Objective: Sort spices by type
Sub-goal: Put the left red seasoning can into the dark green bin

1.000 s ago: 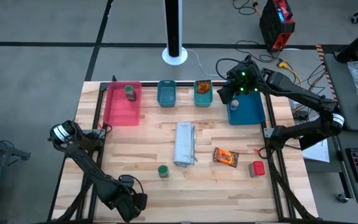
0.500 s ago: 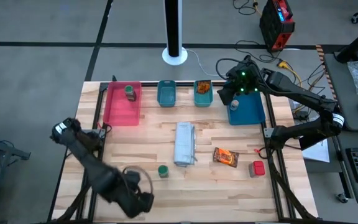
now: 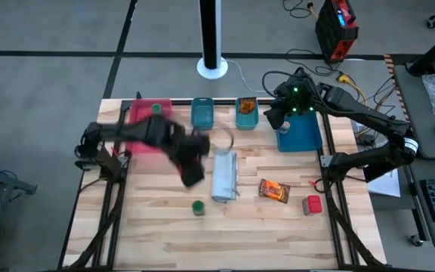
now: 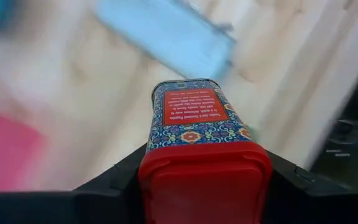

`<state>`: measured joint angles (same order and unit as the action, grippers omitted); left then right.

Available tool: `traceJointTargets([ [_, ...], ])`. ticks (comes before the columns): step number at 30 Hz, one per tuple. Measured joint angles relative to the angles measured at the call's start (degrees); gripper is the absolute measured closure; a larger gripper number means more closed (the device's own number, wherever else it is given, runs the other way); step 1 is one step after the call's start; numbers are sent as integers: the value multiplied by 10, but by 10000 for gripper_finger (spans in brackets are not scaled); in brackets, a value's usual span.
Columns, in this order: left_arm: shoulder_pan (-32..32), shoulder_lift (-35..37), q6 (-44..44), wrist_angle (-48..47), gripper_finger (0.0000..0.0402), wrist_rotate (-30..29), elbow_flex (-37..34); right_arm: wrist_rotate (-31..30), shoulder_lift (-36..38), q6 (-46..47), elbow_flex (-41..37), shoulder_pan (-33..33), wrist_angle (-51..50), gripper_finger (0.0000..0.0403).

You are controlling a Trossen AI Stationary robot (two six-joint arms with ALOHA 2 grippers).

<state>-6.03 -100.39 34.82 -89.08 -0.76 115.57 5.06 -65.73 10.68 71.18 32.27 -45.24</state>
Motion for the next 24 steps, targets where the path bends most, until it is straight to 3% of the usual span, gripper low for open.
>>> traceJointTargets([
  [5,129,1,-297,-5,209,-3,5,-1,0,3,2,0,-12,188],
  [12,308,-20,-553,30,209,-24,-23,-6,-1,19,-4,0,-12,188],
  [19,394,-81,-666,30,209,-5,3,-36,-4,120,-6,0,-17,188],
  [24,417,-136,-665,32,209,-8,50,-45,-14,148,-7,0,-18,188],
])
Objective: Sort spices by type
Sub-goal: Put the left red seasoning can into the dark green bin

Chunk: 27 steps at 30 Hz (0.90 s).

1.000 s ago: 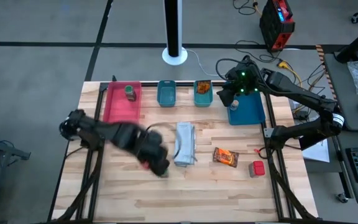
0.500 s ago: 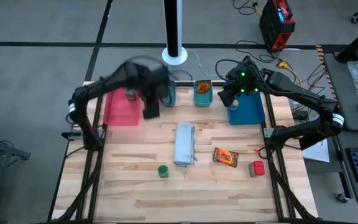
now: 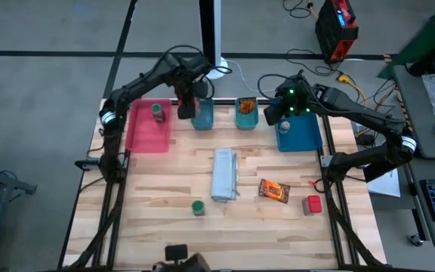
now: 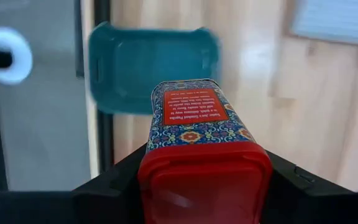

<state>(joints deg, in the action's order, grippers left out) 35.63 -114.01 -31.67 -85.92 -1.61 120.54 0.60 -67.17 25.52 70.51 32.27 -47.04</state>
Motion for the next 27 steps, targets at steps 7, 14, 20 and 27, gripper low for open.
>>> traceJointTargets([
  [7,4,-101,-8,-41,209,-7,122,-19,-23,19,0,0,-9,188],
  [14,4,-131,-75,-43,209,-46,108,-16,-27,5,-3,0,-28,188],
  [20,4,-155,-98,-39,209,-68,94,-47,-27,-4,-4,0,-26,188],
  [27,-3,-155,-76,-42,209,-62,105,-36,-29,29,-4,0,-37,188],
])
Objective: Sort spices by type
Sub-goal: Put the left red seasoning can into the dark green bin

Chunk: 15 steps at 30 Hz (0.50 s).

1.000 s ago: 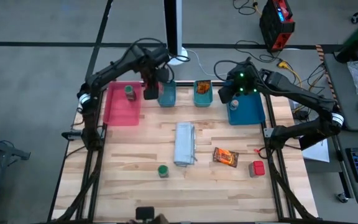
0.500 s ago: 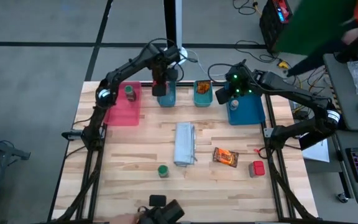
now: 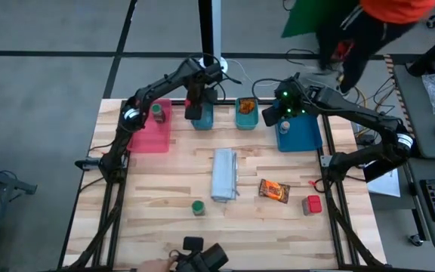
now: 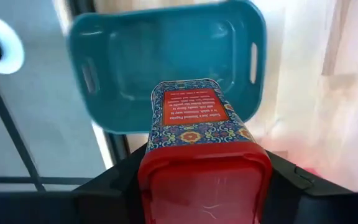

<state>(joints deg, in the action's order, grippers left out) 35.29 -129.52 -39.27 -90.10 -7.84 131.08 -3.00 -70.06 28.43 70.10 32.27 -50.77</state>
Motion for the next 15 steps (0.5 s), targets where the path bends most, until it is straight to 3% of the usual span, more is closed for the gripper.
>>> traceJointTargets([
  [8,-10,-2,25,34,209,0,5,-1,-10,-7,0,0,0,188],
  [15,-11,-2,23,33,209,34,-1,1,-10,25,0,0,0,188],
])
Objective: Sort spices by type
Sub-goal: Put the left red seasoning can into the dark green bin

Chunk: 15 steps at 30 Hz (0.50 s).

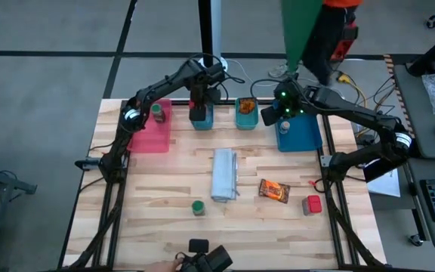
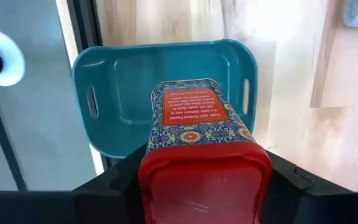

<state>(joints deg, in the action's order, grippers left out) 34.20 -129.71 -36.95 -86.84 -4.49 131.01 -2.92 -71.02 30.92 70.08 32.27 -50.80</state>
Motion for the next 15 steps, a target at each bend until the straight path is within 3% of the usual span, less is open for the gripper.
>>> traceJointTargets([
  [15,0,0,10,40,209,0,-69,-1,-3,0,0,0,2,188],
])
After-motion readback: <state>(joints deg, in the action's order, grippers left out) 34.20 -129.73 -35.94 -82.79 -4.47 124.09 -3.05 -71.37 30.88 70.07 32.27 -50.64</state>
